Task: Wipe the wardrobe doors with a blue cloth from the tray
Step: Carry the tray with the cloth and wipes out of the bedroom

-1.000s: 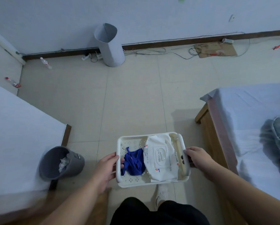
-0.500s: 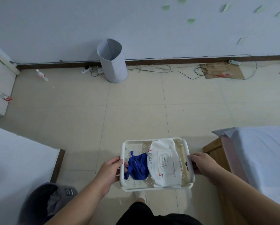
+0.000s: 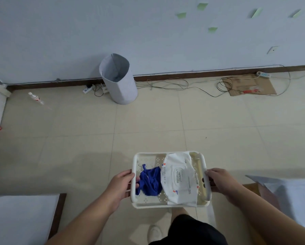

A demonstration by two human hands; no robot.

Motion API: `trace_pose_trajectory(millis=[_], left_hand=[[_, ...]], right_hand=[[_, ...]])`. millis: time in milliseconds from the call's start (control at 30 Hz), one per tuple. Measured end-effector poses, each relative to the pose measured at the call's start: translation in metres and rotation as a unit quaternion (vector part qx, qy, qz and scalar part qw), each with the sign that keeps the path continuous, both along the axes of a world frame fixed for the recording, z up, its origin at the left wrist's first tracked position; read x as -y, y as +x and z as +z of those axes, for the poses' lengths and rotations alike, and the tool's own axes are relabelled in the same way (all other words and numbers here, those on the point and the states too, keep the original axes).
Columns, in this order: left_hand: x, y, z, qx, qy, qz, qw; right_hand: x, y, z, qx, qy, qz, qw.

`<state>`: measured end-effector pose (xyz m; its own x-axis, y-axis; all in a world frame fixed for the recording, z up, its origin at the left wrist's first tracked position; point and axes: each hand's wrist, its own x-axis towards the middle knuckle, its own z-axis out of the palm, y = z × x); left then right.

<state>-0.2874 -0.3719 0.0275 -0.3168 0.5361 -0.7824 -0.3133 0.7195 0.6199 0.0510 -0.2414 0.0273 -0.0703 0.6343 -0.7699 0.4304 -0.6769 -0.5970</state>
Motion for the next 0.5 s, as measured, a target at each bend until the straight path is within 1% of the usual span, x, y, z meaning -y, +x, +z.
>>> trace_pose_trajectory(millis=[133, 300, 500], left_hand=[[-0.075, -0.018, -0.005, -0.012, -0.008, 0.006, 1.000], [-0.164, -0.043, -0.002, -0.023, -0.009, 0.021, 0.999], [-0.260, -0.086, -0.004, -0.026, 0.001, 0.012, 1.000]], right_hand=[[-0.084, -0.021, -0.008, -0.002, -0.014, 0.018, 1.000], [-0.181, -0.049, 0.004, 0.002, -0.014, 0.036, 0.999], [-0.283, -0.093, 0.010, 0.006, -0.008, 0.028, 1.000]])
